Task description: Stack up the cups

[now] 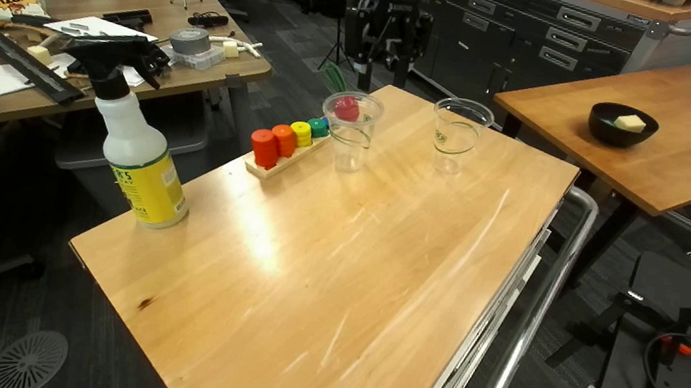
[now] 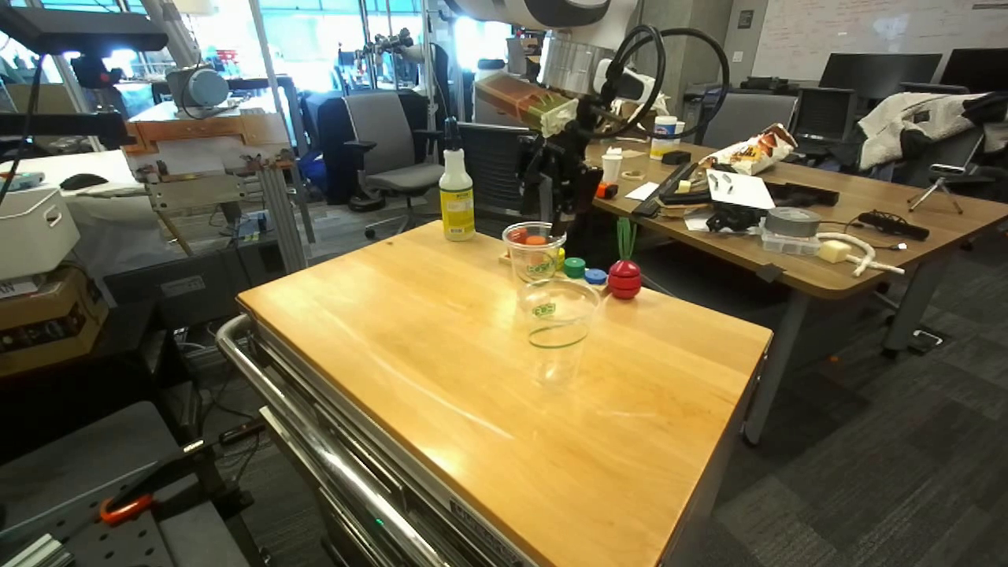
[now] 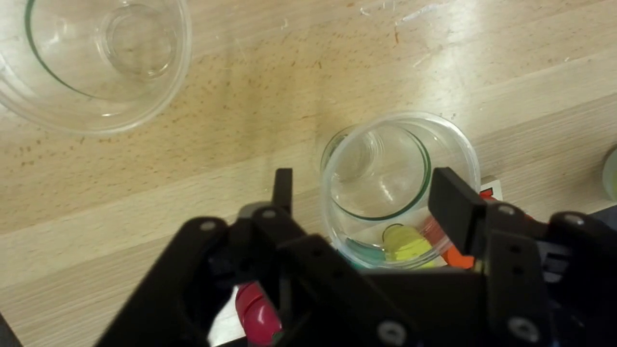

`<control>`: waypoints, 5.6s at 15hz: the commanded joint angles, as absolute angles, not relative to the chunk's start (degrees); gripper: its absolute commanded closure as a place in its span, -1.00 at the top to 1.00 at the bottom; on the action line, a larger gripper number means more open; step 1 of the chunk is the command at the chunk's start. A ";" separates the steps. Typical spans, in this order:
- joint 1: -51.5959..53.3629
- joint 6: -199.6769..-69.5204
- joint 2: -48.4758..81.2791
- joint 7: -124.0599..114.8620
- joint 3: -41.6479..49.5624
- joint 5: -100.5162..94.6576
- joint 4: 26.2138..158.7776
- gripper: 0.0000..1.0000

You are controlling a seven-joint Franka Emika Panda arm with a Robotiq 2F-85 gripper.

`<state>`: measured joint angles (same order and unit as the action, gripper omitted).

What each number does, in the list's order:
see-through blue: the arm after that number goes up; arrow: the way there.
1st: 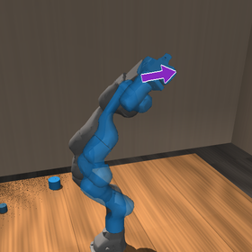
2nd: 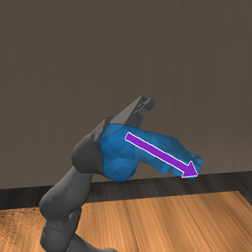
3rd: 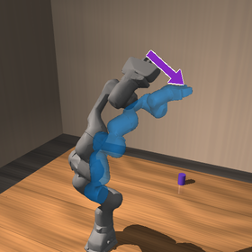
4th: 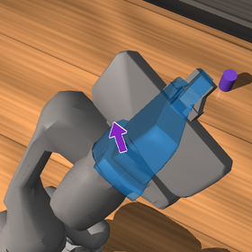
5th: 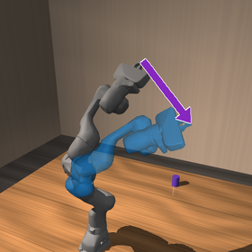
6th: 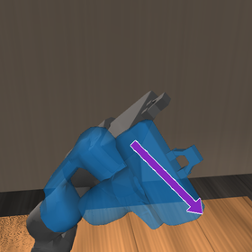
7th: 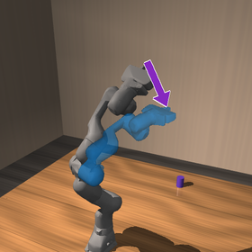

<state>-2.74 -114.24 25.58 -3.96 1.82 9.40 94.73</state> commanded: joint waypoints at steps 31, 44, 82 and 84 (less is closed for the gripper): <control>-4.92 -115.36 17.23 -8.58 2.21 12.33 99.65 -0.96; -9.41 -123.78 -17.71 -6.24 8.81 23.63 136.12 -0.96; -10.20 -127.81 4.79 -5.07 9.15 19.99 125.57 -0.34; -10.24 -127.56 4.03 -5.46 9.15 19.17 125.88 -0.05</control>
